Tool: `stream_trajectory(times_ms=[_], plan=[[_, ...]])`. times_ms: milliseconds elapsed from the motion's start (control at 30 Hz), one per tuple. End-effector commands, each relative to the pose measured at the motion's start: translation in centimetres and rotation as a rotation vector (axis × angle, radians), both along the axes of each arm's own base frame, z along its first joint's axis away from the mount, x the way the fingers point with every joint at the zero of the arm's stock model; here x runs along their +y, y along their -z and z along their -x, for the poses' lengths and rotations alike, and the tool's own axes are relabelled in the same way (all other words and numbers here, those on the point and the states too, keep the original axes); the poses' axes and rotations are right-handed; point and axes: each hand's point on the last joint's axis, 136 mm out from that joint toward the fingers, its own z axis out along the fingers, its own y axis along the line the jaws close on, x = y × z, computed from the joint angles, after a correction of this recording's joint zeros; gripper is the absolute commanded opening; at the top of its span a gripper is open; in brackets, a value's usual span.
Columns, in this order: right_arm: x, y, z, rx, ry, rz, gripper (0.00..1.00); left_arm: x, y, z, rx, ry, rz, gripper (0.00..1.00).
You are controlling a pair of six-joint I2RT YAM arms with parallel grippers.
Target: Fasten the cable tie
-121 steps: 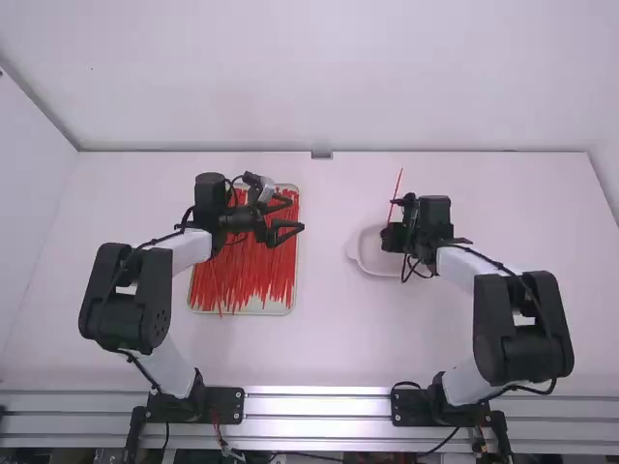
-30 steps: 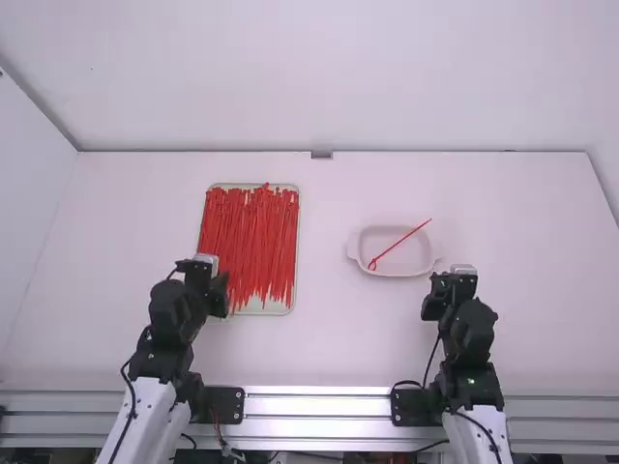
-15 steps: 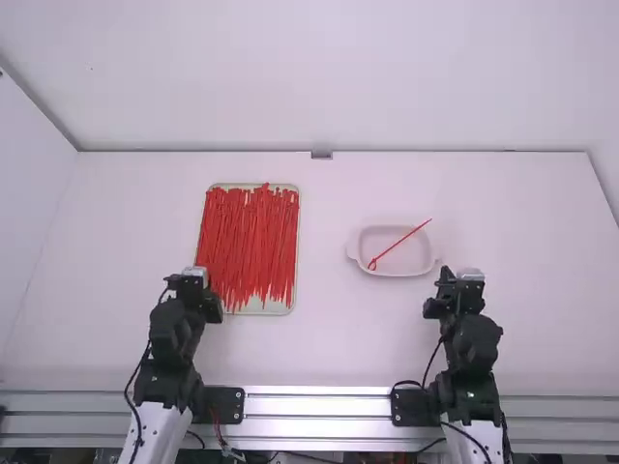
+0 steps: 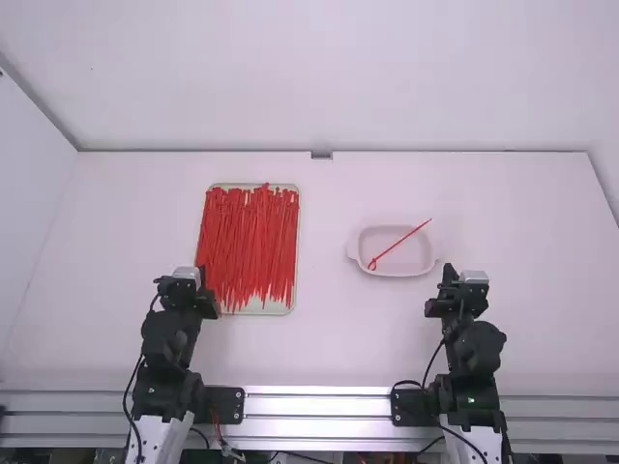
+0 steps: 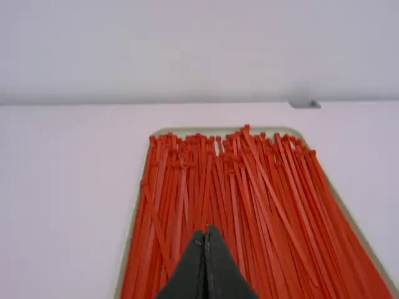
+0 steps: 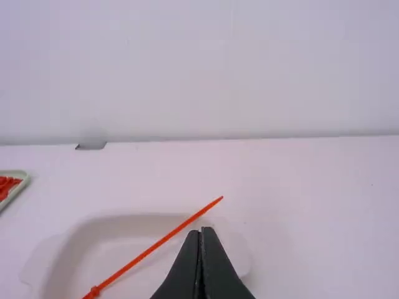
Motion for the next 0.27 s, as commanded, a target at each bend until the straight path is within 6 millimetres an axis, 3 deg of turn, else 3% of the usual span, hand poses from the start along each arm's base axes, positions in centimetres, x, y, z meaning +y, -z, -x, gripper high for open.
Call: stream_trajectory(times_ms=[0,233], plan=[[0.03,0.47,0.01,0.008,0.000,-0.003,0.00,0.14,-0.12,0.09,-0.017,-0.007,-0.002,0.00],[0.03,0.47,0.01,0.008,0.000,-0.003,0.00,0.14,-0.91,0.20,-0.052,-0.007,-0.002,0.00]])
